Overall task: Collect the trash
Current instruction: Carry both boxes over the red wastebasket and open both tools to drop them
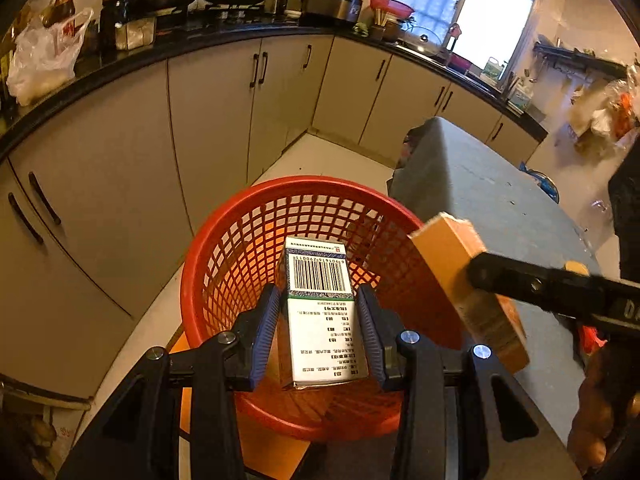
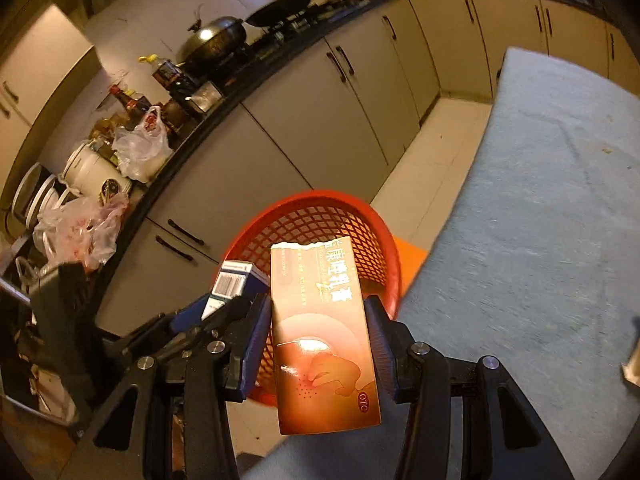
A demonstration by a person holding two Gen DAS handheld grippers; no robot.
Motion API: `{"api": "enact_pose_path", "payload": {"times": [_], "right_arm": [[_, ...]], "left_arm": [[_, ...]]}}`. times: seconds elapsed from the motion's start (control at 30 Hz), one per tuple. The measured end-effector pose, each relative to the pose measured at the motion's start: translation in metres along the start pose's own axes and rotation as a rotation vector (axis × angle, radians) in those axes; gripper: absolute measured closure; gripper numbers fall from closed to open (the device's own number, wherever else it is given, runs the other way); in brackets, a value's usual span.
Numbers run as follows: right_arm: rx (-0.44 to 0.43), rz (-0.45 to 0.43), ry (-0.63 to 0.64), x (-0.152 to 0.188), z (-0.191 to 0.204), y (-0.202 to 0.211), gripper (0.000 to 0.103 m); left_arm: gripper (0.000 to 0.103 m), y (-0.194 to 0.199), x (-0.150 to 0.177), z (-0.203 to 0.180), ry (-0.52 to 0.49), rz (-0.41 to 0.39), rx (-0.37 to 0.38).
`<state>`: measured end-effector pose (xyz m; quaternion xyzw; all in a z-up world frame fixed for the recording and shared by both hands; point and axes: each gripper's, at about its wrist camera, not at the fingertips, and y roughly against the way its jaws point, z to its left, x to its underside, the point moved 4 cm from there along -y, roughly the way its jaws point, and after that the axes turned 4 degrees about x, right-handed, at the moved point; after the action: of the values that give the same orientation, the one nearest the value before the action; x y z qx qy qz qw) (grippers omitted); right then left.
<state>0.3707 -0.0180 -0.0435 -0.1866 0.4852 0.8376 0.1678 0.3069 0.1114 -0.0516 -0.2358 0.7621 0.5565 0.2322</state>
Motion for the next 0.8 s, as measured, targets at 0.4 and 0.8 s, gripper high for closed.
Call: {"api": "enact_pose_path", "payload": {"times": [0.4,0.8], "right_arm": [[0.003,0.055,-0.078,-0.013,-0.012,-0.044,0.05],[-0.016,0.004,-0.084,-0.007,-0.019,-0.011,0.046]], "left_arm": [[0.064,-0.012,0.004,0.014,0.0,0.025,0.002],[0.057,0.006,0.004,0.013,0.021,-0.003,0.012]]}}
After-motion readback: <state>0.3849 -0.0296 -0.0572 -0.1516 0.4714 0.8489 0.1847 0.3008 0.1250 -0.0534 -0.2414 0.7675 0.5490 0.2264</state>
